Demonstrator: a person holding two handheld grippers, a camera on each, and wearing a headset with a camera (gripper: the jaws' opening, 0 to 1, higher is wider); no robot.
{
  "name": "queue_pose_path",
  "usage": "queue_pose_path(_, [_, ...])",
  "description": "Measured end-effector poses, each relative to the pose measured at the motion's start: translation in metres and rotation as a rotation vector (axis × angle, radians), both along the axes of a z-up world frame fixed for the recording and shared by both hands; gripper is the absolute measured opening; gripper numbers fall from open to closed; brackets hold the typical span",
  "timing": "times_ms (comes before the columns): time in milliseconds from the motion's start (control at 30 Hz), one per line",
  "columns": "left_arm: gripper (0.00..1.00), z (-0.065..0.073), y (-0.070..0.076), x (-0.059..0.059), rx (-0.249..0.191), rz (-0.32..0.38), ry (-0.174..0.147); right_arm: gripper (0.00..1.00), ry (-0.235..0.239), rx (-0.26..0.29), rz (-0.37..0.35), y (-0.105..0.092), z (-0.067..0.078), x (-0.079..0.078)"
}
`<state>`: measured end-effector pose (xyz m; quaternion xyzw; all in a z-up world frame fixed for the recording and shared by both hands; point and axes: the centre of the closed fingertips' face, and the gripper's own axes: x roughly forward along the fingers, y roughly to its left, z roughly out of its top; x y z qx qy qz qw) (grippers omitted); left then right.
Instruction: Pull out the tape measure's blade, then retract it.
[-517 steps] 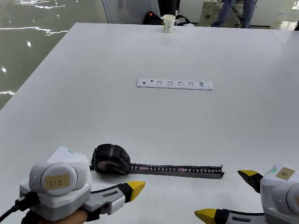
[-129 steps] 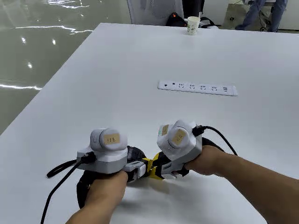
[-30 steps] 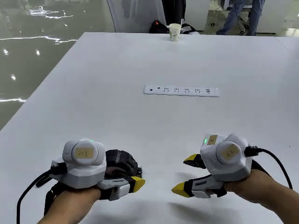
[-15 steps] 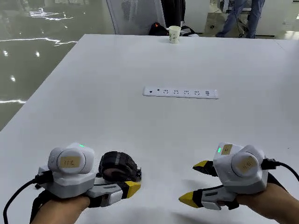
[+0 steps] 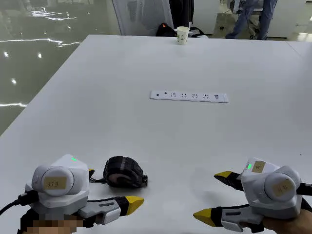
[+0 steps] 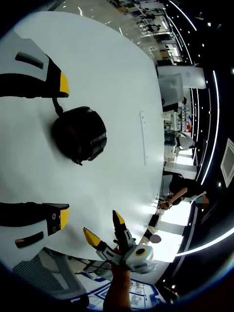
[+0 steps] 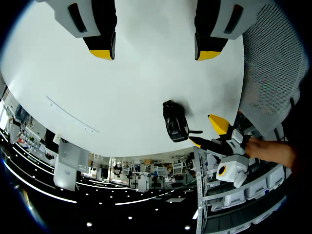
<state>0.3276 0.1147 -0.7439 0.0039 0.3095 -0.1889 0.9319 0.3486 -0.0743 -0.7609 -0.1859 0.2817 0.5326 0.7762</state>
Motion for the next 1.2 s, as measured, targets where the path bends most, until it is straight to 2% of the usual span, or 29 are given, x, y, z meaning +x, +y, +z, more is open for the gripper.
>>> queue_pose_path(133, [0.87, 0.0, 0.0, -0.004, -0.005, -0.016, -0.014, 0.67, -0.001, 0.024, -0.033, -0.005, 0.003, -0.002])
queue_pose_path(267, [0.88, 0.0, 0.001, -0.009, 0.017, -0.033, -0.02, 0.71, -0.007, 0.047, -0.048, -0.008, 0.005, -0.005])
queue_pose_path(367, [0.9, 0.0, 0.002, -0.014, 0.014, -0.037, -0.029, 0.76, -0.014, 0.068, -0.071, -0.011, 0.007, -0.007])
queue_pose_path(633, [0.94, 0.002, 0.001, -0.024, 0.015, -0.063, -0.049, 0.81, -0.011, 0.098, -0.116, -0.021, 0.007, -0.012])
queue_pose_path(867, [0.99, 0.004, 0.0, -0.028, 0.006, -0.062, -0.064, 0.89, -0.01, 0.134, -0.166, -0.028, 0.009, -0.015])
queue_pose_path(1100, [0.99, 0.009, 0.0, -0.03, 0.001, -0.065, -0.087, 0.96, -0.014, 0.141, -0.194, -0.036, 0.009, -0.018])
queue_pose_path(1200, [0.99, 0.008, -0.001, -0.031, -0.001, -0.08, -0.084, 0.97, -0.012, 0.137, -0.197, -0.037, 0.009, -0.02])
